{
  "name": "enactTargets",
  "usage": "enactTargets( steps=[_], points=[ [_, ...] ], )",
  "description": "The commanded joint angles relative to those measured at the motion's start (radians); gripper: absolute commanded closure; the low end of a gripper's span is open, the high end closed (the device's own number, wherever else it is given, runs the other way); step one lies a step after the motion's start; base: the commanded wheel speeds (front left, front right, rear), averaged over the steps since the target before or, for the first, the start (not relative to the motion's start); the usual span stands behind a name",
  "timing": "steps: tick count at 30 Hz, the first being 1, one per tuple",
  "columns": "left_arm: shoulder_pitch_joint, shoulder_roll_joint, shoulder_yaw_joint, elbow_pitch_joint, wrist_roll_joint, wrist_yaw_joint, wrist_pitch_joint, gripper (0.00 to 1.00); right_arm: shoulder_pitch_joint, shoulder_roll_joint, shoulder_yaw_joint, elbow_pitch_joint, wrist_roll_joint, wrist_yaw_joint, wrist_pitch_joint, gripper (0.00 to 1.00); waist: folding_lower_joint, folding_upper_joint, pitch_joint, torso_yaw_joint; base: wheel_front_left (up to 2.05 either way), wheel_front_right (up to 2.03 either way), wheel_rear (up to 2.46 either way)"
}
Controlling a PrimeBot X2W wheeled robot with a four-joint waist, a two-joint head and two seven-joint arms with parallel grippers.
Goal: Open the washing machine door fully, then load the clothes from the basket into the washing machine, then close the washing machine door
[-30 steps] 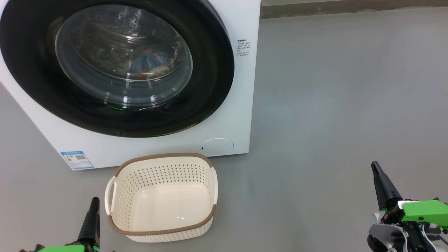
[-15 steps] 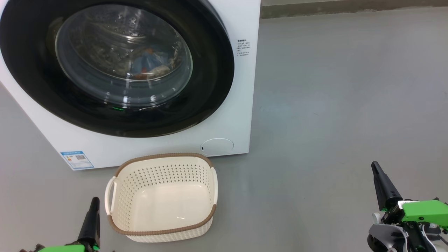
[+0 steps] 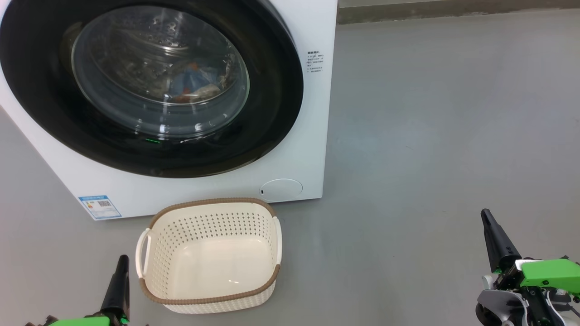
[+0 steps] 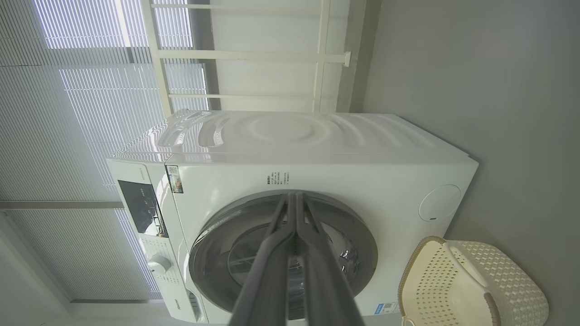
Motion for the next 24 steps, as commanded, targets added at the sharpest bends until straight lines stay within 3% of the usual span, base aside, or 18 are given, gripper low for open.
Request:
enactTargets(
  steps=[1,24],
  points=[
    [-0.042,0.009,0.032,-0.031,-0.008,-0.003,0.006,1.0,-0.012,-0.008,0.018,-0.03,-0.004,0.002,0.006,1.0,0.0,0.0,0.0,0.0,0.0,0.0,0.0],
    [-0.042,0.009,0.032,-0.031,-0.008,-0.003,0.006,1.0,-0.013,-0.007,0.017,-0.03,-0.005,0.002,0.007,1.0,0.0,0.0,0.0,0.0,0.0,0.0,0.0]
  ],
)
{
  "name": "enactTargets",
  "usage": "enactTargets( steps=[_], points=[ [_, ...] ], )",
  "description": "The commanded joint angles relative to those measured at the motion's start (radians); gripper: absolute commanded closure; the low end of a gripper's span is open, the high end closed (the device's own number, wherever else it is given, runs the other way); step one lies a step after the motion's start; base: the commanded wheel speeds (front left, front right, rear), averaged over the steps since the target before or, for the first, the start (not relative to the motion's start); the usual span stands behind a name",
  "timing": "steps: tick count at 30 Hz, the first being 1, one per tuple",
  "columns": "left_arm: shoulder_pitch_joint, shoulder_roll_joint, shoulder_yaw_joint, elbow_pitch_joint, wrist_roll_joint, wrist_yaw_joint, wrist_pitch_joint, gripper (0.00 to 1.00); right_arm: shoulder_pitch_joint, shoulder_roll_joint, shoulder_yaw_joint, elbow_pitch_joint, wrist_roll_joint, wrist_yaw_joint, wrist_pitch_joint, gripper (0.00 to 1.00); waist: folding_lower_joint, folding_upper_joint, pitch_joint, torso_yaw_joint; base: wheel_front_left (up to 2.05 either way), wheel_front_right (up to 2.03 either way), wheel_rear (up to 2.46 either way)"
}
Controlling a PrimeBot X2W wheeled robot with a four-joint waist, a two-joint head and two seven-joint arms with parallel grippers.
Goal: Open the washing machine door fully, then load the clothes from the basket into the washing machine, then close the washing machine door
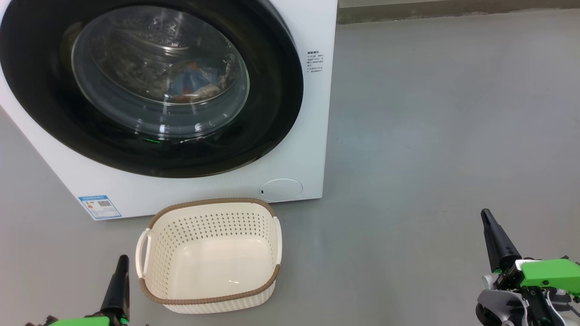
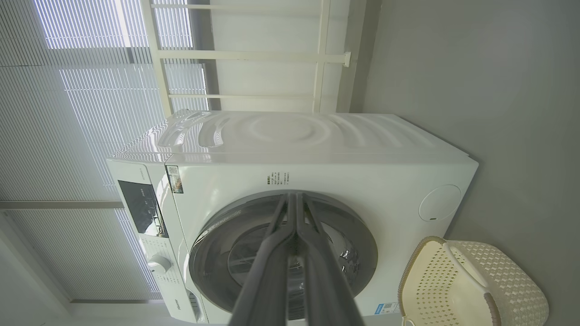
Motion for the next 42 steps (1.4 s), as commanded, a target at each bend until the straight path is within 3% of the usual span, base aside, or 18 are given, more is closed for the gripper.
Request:
enactTargets(
  steps=[1,42],
  points=[
    [-0.042,0.009,0.032,-0.031,-0.008,-0.003,0.006,1.0,-0.013,-0.008,0.018,-0.03,-0.005,0.002,0.007,1.0,0.0,0.0,0.0,0.0,0.0,0.0,0.0],
    [-0.042,0.009,0.032,-0.031,-0.008,-0.003,0.006,1.0,-0.013,-0.007,0.017,-0.03,-0.006,0.002,0.008,1.0,0.0,0.0,0.0,0.0,0.0,0.0,0.0]
  ],
)
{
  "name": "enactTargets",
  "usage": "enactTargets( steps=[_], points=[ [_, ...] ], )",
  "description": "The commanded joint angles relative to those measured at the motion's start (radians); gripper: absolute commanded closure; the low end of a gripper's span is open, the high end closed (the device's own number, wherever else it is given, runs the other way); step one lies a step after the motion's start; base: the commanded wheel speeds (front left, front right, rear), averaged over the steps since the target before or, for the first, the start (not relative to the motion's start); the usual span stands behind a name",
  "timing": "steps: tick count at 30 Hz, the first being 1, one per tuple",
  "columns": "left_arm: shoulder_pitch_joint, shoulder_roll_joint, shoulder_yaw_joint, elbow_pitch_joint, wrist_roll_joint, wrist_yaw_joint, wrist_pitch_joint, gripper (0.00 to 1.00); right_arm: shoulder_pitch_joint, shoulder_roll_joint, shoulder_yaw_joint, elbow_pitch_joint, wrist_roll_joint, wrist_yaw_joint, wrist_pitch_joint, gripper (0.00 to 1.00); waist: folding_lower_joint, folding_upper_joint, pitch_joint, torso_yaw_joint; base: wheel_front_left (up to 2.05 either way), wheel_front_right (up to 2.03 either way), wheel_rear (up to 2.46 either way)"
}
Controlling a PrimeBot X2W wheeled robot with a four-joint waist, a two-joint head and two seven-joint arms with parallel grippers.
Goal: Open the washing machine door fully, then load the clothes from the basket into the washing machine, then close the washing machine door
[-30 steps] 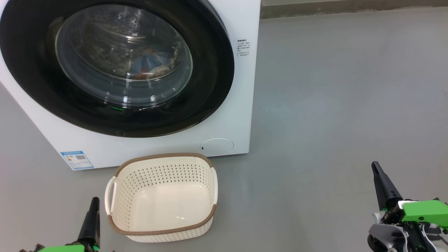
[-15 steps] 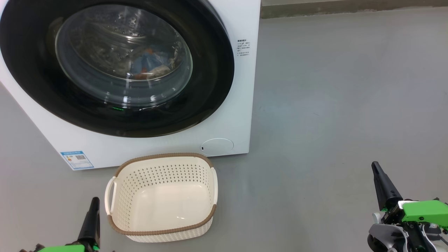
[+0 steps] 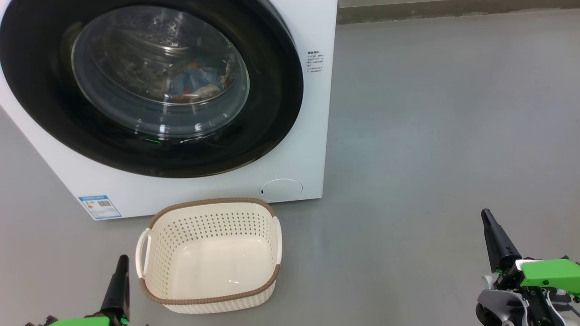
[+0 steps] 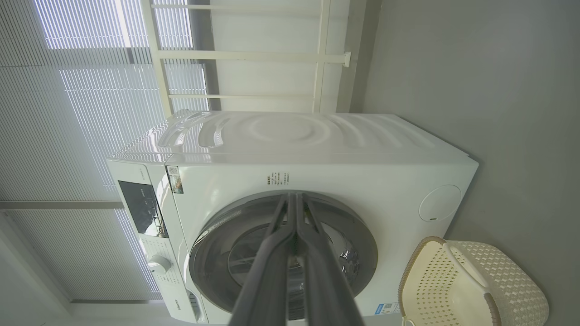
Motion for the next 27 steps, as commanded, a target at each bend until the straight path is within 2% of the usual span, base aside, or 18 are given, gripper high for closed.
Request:
enactTargets(
  steps=[1,27],
  points=[
    [-0.042,0.009,0.032,-0.031,-0.008,-0.003,0.006,1.0,-0.013,-0.007,0.018,-0.03,-0.006,0.002,0.008,1.0,0.0,-0.0001,0.0,0.0,0.0,0.0,0.0],
    [-0.042,0.009,0.032,-0.031,-0.008,-0.003,0.006,1.0,-0.013,-0.007,0.018,-0.03,-0.006,0.002,0.008,1.0,0.0,-0.0001,0.0,0.0,0.0,0.0,0.0]
  ],
)
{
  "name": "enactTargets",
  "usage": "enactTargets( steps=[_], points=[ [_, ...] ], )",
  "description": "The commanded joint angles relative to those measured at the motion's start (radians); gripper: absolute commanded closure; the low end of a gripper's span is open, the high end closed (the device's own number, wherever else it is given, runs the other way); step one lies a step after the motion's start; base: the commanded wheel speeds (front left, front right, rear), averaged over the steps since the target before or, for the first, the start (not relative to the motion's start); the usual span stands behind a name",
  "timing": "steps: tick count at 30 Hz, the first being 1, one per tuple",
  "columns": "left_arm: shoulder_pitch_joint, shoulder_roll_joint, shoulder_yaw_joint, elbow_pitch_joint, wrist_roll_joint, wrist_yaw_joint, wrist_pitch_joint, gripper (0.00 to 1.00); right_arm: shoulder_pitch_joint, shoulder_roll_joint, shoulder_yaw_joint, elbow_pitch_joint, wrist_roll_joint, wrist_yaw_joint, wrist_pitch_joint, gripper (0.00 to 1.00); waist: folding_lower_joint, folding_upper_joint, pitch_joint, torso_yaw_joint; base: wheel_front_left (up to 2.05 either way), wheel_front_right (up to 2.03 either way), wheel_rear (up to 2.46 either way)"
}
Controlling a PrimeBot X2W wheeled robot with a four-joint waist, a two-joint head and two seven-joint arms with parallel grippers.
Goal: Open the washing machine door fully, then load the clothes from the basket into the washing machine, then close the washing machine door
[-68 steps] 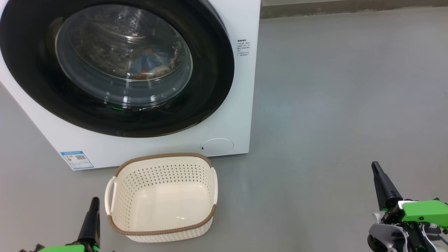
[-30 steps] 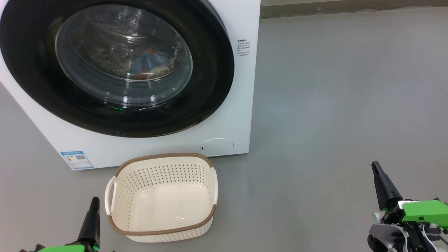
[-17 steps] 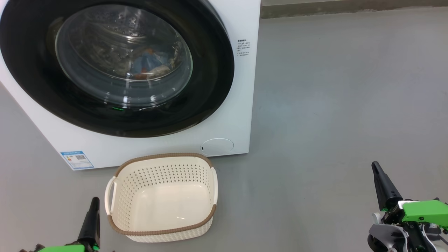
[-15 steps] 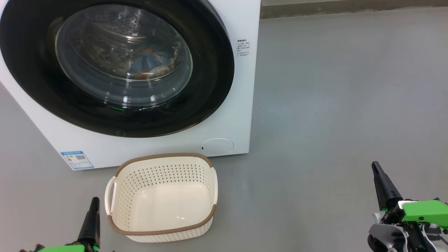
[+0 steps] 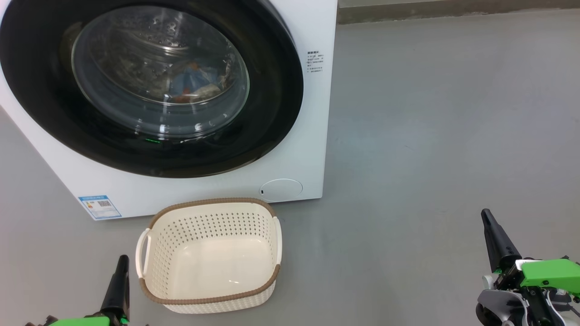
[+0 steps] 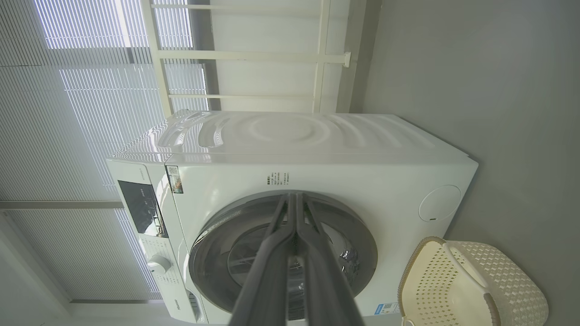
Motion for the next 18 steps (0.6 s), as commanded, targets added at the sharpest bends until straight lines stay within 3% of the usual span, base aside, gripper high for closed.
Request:
enactTargets(
  steps=[1,18],
  points=[
    [-0.042,0.009,0.032,-0.031,-0.008,-0.003,0.006,1.0,-0.013,-0.007,0.018,-0.03,-0.004,0.002,0.008,1.0,0.0,0.0,0.0,0.0,0.0,0.0,0.0],
    [-0.042,0.009,0.032,-0.031,-0.008,-0.003,0.006,1.0,-0.013,-0.007,0.018,-0.03,-0.004,0.002,0.008,1.0,0.0,0.0,0.0,0.0,0.0,0.0,0.0]
  ],
)
